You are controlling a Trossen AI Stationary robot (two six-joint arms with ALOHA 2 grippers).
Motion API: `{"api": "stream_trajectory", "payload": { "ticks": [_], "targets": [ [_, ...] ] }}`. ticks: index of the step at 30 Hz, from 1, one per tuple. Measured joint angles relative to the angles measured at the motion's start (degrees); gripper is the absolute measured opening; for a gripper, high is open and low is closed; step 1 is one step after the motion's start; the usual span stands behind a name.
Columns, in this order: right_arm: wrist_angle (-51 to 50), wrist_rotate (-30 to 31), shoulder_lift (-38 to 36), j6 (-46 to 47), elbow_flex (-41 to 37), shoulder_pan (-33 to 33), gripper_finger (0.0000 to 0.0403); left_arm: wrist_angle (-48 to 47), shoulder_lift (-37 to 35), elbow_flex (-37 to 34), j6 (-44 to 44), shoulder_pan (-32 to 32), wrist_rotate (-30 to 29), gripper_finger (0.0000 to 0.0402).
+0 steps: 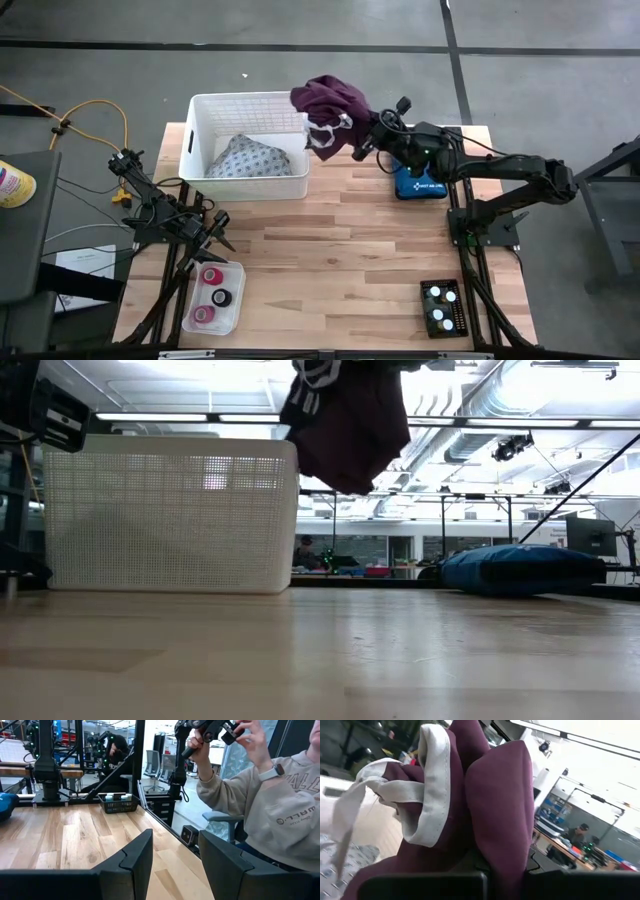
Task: Pick & place medical supplies in basket/bin
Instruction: Put the violet patient gown into the top white bin
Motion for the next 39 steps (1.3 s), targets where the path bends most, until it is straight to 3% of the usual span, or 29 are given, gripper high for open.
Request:
{"api": "stream_trajectory", "payload": {
  "ticks": [10,21,28,39],
  "targets": [
    [2.1,-2.55,5.14,1.2,3.53,0.17,0.0015,-0.02,0.01,0.0,-0.01,0.0,-0.02,0.0153],
    [-5.18,-6.69,20.92,0.61,24.56,0.17,0.0015,0.0,0.01,0.0,0.0,-0.01,-0.02,0.0153],
    [-6.01,-14.35,29.9,0.81,35.56,-0.35,0.0015,0.0,0.01,0.0,0.0,0.0,-0.02,0.0153],
    [-5.09,-20.0,35.46,1.15,39.1,-1.78,0.0015,0.02,-0.01,0.0,-0.02,-0.01,-0.02,0.0153]
  ]
}}
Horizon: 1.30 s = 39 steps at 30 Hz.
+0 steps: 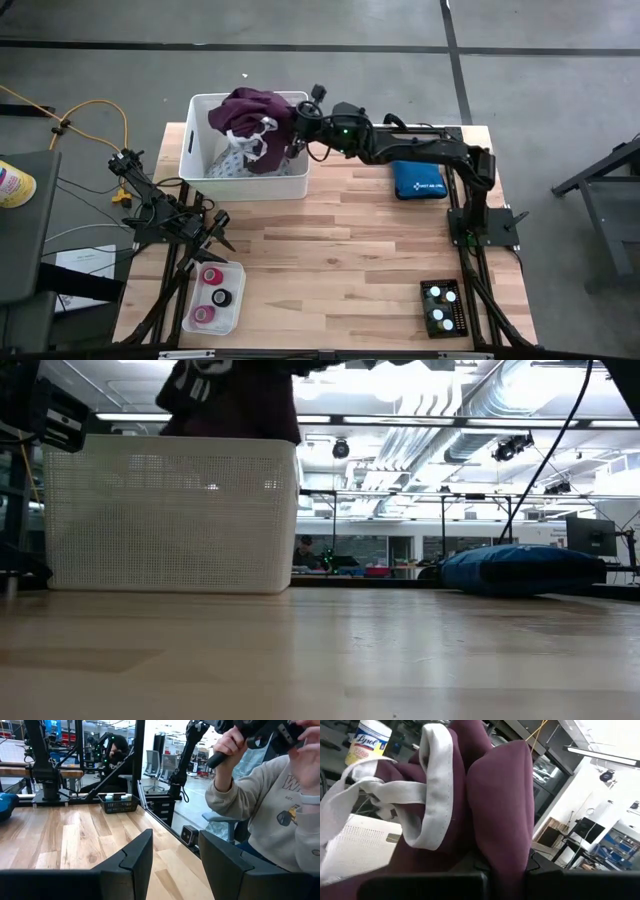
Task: Pick & place medical supplies in basket/bin
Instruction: Put the violet patient gown into the top white bin
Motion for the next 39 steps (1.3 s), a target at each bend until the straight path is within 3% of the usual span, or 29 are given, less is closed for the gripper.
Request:
{"api": "stream_trajectory", "payload": {
  "ticks": [12,27,39],
  "targets": [
    [-3.37,-11.06,0.86,5.65,0.0,-4.21,0.0015,0.0,0.02,0.0,0.02,0.01,0.0,0.0153],
    [0.46,-14.87,11.55,12.11,0.0,-6.04,0.0015,0.1,0.02,0.0,0.01,0.02,0.0,0.0153],
    [0.88,-15.74,12.58,13.47,0.0,-6.09,0.0024,0.42,0.02,0.0,0.0,0.01,0.01,0.0153]
  ]
}}
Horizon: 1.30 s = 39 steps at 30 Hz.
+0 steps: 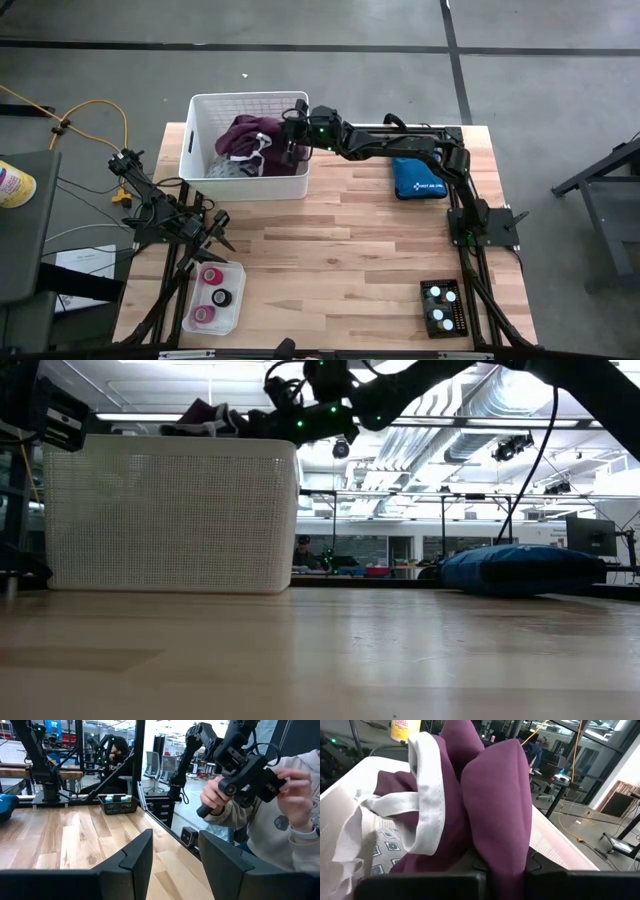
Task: Pick & place medical supplies in basket/bin
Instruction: Put the violet patient gown into the top white bin
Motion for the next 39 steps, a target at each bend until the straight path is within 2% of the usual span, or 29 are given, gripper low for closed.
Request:
{"api": "stream_trajectory", "payload": {
  "ticks": [19,31,39],
  "targets": [
    [-0.19,0.21,0.0,0.18,0.0,0.0,0.0045,0.0,0.0,0.0,0.0,0.01,-0.01,0.0153],
    [-3.53,0.22,-0.02,4.14,0.0,-0.77,0.015,0.0,0.0,0.0,0.02,0.01,-0.01,0.0153],
    [-5.04,0.22,-0.07,4.67,0.0,-1.07,0.0186,-0.02,0.0,0.0,0.02,0.01,-0.01,0.0153]
  ]
}}
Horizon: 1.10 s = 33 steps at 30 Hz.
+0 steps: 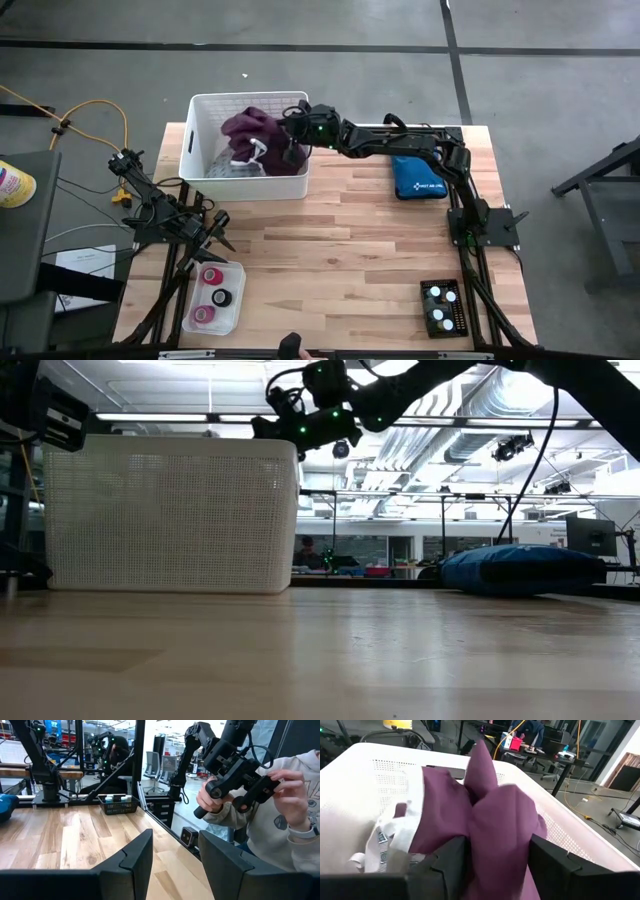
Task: Pick & place medical supplies in basket/bin
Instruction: Put the violet patient gown into the top white bin, then return to Home Position
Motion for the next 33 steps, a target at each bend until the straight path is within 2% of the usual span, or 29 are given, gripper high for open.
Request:
{"api": "stream_trajectory", "payload": {
  "ticks": [10,16,33],
  "targets": [
    [-0.2,0.02,-0.07,-0.03,0.0,-0.02,0.0187,0.0,0.0,0.0,-0.02,0.0,0.0,0.0153],
    [-4.51,1.16,-0.85,-0.15,-0.02,0.15,0.0187,0.0,0.0,0.0,0.0,-0.02,0.01,0.0153],
    [-16.1,3.57,-10.25,-0.19,0.02,1.62,0.0187,0.0,0.0,0.0,-0.01,-0.02,0.0,0.0153]
  ]
}}
